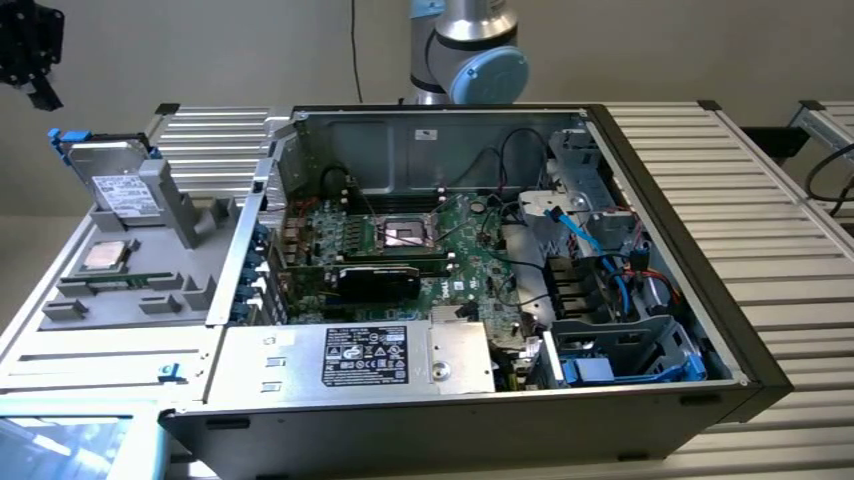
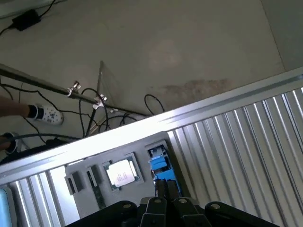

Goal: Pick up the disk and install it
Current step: 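Pick up the disk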

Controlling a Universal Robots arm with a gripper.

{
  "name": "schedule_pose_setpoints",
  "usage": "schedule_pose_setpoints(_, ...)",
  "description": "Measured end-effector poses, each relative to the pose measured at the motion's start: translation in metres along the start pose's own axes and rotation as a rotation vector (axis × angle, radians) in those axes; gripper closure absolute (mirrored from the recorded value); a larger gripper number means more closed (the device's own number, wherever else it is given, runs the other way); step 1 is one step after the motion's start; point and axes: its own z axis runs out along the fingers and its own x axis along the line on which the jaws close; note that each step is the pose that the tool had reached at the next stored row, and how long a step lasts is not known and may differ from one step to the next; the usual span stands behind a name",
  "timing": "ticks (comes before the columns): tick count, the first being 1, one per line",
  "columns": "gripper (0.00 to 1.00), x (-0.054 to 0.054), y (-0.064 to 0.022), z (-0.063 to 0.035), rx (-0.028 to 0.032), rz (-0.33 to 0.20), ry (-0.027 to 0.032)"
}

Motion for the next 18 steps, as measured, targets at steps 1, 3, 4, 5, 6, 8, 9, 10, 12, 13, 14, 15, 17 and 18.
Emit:
schedule_pose_setpoints(1, 0.88, 0.0000, 0.0000, 0.0000, 0.0003, -0.018, 0.0011)
schedule_pose_setpoints(3, 0.88, 0.0000, 0.0000, 0.0000, 0.0008, -0.055, 0.0033)
schedule_pose_setpoints(4, 0.88, 0.0000, 0.0000, 0.0000, 0.0011, -0.073, 0.0044)
schedule_pose_setpoints(5, 0.88, 0.0000, 0.0000, 0.0000, 0.0014, -0.091, 0.0054)
schedule_pose_setpoints(6, 0.88, 0.0000, 0.0000, 0.0000, 0.0017, -0.109, 0.0065)
schedule_pose_setpoints(8, 0.88, 0.0000, 0.0000, 0.0000, 0.0022, -0.145, 0.0087)
schedule_pose_setpoints(9, 0.88, 0.0000, 0.0000, 0.0000, 0.0025, -0.163, 0.0098)
schedule_pose_setpoints(10, 0.88, 0.0000, 0.0000, 0.0000, 0.0028, -0.181, 0.0109)
schedule_pose_setpoints(12, 0.88, 0.0000, 0.0000, 0.0000, 0.0035, -0.218, 0.0131)
schedule_pose_setpoints(13, 0.88, 0.0000, 0.0000, 0.0000, 0.0038, -0.235, 0.0141)
schedule_pose_setpoints(14, 0.88, 0.0000, 0.0000, 0.0000, 0.0044, -0.254, 0.0152)
schedule_pose_setpoints(15, 0.88, 0.0000, 0.0000, 0.0001, 0.0052, -0.272, 0.0162)
schedule_pose_setpoints(17, 0.88, 0.0000, 0.0000, 0.0001, 0.0074, -0.308, 0.0180)
schedule_pose_setpoints(18, 0.88, 0.0000, 0.0000, 0.0000, 0.0085, -0.322, 0.0188)
